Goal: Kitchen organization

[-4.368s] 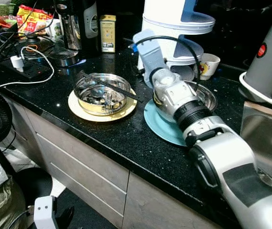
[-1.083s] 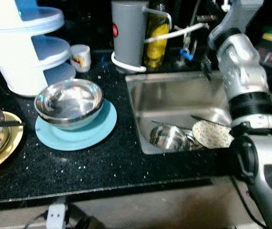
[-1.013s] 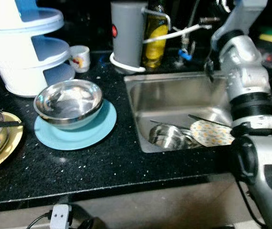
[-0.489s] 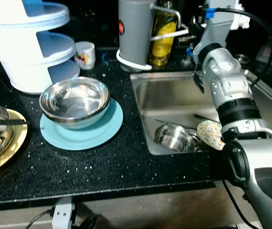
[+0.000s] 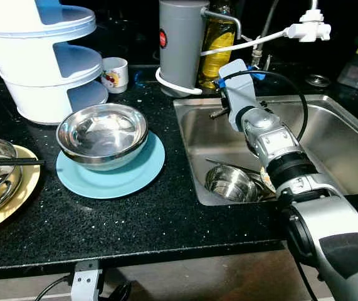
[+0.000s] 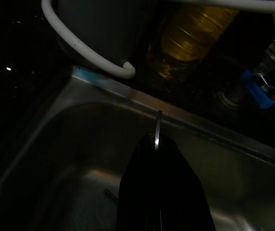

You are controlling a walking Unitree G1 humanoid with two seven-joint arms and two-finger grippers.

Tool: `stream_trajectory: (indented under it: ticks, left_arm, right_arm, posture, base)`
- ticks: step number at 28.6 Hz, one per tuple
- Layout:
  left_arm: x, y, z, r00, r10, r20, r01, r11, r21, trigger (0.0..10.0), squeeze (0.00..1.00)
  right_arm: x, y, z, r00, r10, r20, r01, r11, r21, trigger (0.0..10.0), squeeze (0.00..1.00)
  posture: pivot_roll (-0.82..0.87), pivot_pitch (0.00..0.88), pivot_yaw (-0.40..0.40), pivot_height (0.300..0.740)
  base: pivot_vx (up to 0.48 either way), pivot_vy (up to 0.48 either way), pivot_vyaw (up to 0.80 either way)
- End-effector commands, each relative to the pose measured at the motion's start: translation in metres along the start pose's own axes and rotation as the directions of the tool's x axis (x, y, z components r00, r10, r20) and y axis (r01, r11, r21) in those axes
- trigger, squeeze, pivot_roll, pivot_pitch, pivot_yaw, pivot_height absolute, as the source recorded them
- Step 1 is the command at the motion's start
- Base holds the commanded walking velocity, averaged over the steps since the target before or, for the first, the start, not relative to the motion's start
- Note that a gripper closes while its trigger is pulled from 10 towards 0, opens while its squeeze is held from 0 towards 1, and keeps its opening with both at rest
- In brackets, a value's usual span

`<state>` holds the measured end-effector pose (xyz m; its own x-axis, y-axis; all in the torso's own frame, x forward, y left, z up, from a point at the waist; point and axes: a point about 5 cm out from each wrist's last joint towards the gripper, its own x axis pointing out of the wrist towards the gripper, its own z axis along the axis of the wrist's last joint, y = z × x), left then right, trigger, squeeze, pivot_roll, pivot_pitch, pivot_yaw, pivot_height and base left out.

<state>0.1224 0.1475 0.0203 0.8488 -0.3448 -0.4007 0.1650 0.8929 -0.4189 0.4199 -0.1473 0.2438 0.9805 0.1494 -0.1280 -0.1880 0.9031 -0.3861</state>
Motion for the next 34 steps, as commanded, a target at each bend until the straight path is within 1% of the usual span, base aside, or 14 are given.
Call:
stream_trajectory:
  ticks: [1,5,10,12,13,16,17,19,23,25,26,28,30,34]
  left_arm:
    - [0.000,-0.007,0.010,0.999,-0.016,0.039,0.017,1.000,-0.013,10.0,0.00]
    - [-0.002,-0.009,0.012,0.999,-0.009,0.039,0.010,1.000,-0.017,10.0,0.00]
    - [-0.004,-0.005,0.011,0.999,0.001,0.032,-0.001,1.000,-0.019,10.0,0.00]
    - [-0.005,0.004,0.004,1.000,0.015,0.013,-0.015,1.000,-0.025,10.0,0.00]
    - [-0.005,0.004,0.004,1.000,0.015,0.013,-0.015,1.000,-0.025,10.0,0.00]
    - [-0.005,0.021,-0.010,0.999,0.038,-0.022,-0.039,0.999,-0.030,10.0,0.00]
    - [-0.005,0.021,-0.010,0.999,0.038,-0.022,-0.039,0.999,-0.030,10.0,0.00]
    - [-0.006,0.030,-0.018,0.998,0.052,-0.040,-0.053,0.998,-0.036,10.0,0.00]
    - [-0.005,0.035,-0.022,0.997,0.060,-0.048,-0.062,0.997,-0.039,10.0,0.00]
    - [0.000,0.043,-0.027,0.996,0.072,-0.061,-0.074,0.996,-0.038,10.0,0.00]
    - [0.000,0.043,-0.027,0.996,0.072,-0.061,-0.074,0.996,-0.038,10.0,0.00]
    - [0.002,0.050,-0.030,0.995,0.088,-0.053,-0.090,0.996,-0.028,10.0,0.00]
    - [0.004,0.058,-0.032,0.990,0.129,-0.051,-0.128,0.992,0.015,10.0,0.00]
    - [0.005,0.062,-0.033,0.989,0.141,-0.046,-0.140,0.990,0.018,10.0,0.00]
  right_arm:
    - [0.000,-0.001,-0.003,1.000,-0.003,-0.027,0.003,1.000,-0.009,10.0,0.00]
    - [0.000,-0.001,-0.003,1.000,-0.005,-0.030,0.005,1.000,-0.005,10.0,0.00]
    - [0.000,0.000,-0.003,1.000,-0.004,-0.029,0.004,1.000,-0.004,10.0,0.00]
    - [0.000,0.001,-0.004,1.000,-0.003,-0.031,0.003,1.000,-0.004,10.0,0.00]
    - [0.000,0.001,-0.004,1.000,-0.003,-0.031,0.003,1.000,-0.004,10.0,0.00]
    - [0.000,-0.001,-0.004,0.999,-0.008,-0.033,0.008,1.000,-0.002,10.0,0.00]
    - [0.000,-0.001,-0.004,0.999,-0.008,-0.033,0.008,1.000,-0.002,10.0,0.00]
    - [0.000,-0.002,-0.005,0.999,-0.012,-0.035,0.012,1.000,0.001,10.0,0.00]
    - [0.000,-0.002,-0.005,0.999,-0.013,-0.037,0.013,1.000,0.003,10.0,0.00]
    - [0.000,-0.001,-0.005,0.999,-0.013,-0.035,0.013,1.000,0.004,10.0,0.00]
    - [0.000,-0.001,-0.005,0.999,-0.013,-0.035,0.013,1.000,0.004,10.0,0.00]
    - [0.000,-0.001,-0.004,0.999,-0.012,-0.032,0.012,1.000,0.003,10.0,0.00]
    - [0.000,-0.001,-0.003,1.000,-0.012,-0.027,0.012,1.000,0.000,10.0,0.00]
    - [0.000,-0.001,-0.003,1.000,-0.011,-0.024,0.010,1.000,-0.002,10.0,0.00]
  posture:
    - [0.10,0.000,-0.057,0.740]
    - [0.10,0.000,-0.056,0.740]
    - [0.11,0.000,-0.056,0.740]
    - [0.11,0.000,-0.055,0.740]
    - [0.11,0.000,-0.055,0.740]
    - [0.11,0.000,-0.053,0.740]
    - [0.11,0.000,-0.053,0.740]
    - [0.11,0.000,-0.054,0.740]
    - [0.11,0.000,-0.054,0.740]
    - [0.11,0.000,-0.054,0.740]
    - [0.11,0.000,-0.054,0.740]
    - [0.10,0.000,-0.053,0.740]
    - [0.10,0.000,-0.053,0.740]
    - [0.10,0.000,-0.053,0.740]
  base:
    - [0.000,0.000,0.00]
    - [0.000,0.000,0.00]
    - [0.000,0.000,0.00]
    - [-0.253,0.000,0.00]
    - [-0.259,0.000,0.00]
    - [-0.276,0.000,0.00]
    - [-0.289,0.000,0.00]
    - [-0.296,0.000,0.00]
    - [-0.296,0.000,0.00]
    - [-0.300,0.000,0.00]
    - [-0.300,0.000,0.00]
    - [-0.274,0.000,0.00]
    - [0.000,0.000,0.00]
    - [0.000,0.000,0.00]
